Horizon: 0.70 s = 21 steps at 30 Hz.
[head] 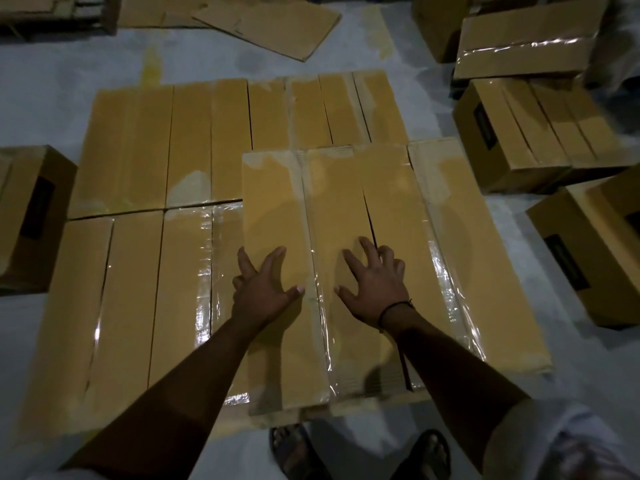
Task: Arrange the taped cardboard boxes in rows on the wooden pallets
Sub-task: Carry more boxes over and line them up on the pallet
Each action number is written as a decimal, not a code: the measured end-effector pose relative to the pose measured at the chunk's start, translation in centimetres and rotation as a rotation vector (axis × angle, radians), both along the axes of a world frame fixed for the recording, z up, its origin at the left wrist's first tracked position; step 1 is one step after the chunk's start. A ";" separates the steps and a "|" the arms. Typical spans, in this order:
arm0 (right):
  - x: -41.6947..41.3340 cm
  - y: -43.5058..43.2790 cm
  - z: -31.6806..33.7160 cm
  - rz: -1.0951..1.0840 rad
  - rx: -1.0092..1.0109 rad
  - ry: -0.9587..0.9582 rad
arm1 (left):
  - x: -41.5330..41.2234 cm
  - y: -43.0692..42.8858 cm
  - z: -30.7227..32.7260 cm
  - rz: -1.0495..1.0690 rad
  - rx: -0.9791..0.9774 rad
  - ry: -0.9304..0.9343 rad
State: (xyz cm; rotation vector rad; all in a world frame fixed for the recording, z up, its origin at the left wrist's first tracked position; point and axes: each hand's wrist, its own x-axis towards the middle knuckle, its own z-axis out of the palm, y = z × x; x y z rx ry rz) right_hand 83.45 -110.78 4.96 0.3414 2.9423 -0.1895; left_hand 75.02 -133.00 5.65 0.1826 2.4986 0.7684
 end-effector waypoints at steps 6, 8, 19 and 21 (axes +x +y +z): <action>6.8 -0.6 -0.4 -0.043 -0.096 -0.039 | 4.4 -1.3 0.3 -0.031 -0.137 -0.082; 9.5 -0.6 -0.2 -0.036 -0.123 -0.071 | 6.6 -2.1 0.5 -0.032 -0.157 -0.119; 18.5 0.3 1.9 0.184 -0.118 -0.249 | 17.1 -3.5 2.8 0.101 -0.194 -0.092; 18.8 0.4 2.1 0.210 -0.105 -0.237 | 17.5 -3.6 2.8 0.126 -0.160 -0.077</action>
